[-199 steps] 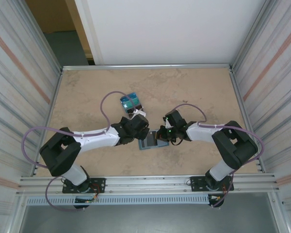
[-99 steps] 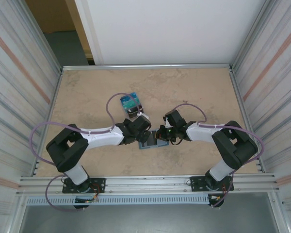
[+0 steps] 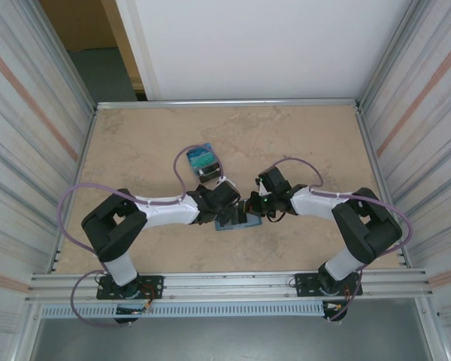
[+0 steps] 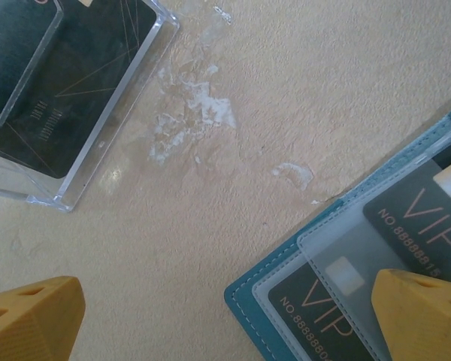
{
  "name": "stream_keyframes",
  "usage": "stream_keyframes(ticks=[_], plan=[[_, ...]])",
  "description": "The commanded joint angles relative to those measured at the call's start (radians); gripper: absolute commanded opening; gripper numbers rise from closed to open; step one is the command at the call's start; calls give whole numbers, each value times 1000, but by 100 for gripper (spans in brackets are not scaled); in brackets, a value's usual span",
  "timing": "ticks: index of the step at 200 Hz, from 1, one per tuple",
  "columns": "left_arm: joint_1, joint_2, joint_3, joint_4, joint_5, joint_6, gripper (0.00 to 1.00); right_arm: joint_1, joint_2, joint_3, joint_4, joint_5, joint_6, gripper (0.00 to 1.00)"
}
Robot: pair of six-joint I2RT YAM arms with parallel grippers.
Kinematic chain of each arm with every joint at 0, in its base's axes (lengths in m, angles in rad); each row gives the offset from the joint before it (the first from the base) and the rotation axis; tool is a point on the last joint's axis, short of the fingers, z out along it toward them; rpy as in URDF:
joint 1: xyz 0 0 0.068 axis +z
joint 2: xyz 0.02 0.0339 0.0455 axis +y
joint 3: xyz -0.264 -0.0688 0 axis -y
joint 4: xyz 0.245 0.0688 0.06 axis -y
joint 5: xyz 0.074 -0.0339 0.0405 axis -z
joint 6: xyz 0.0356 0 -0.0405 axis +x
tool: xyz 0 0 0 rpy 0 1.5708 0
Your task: Take the credit cards out of the card holder
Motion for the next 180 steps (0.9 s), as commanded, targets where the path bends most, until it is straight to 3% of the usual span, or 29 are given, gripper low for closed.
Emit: stream_keyframes(ticks=[1,27,58,119,155,180], plan=[[-5,13,16,-35,-27,18,99,-19,-37,17,-40,6,-37,3],[-6,15,17,-36,-25,18,99,-28,-46,14,-21,-25,-36,5],[-6,27,21,-41,-20,12,99,-34,-59,-5,27,-68,-20,15],[-16,39,27,-56,-19,5,99,-59,-73,-52,147,-160,15,18],[-19,44,26,-63,-17,-6,99,-58,-52,-56,152,-157,17,21],[-21,39,21,-67,-16,-13,99,-58,-80,-55,85,-88,2,22]])
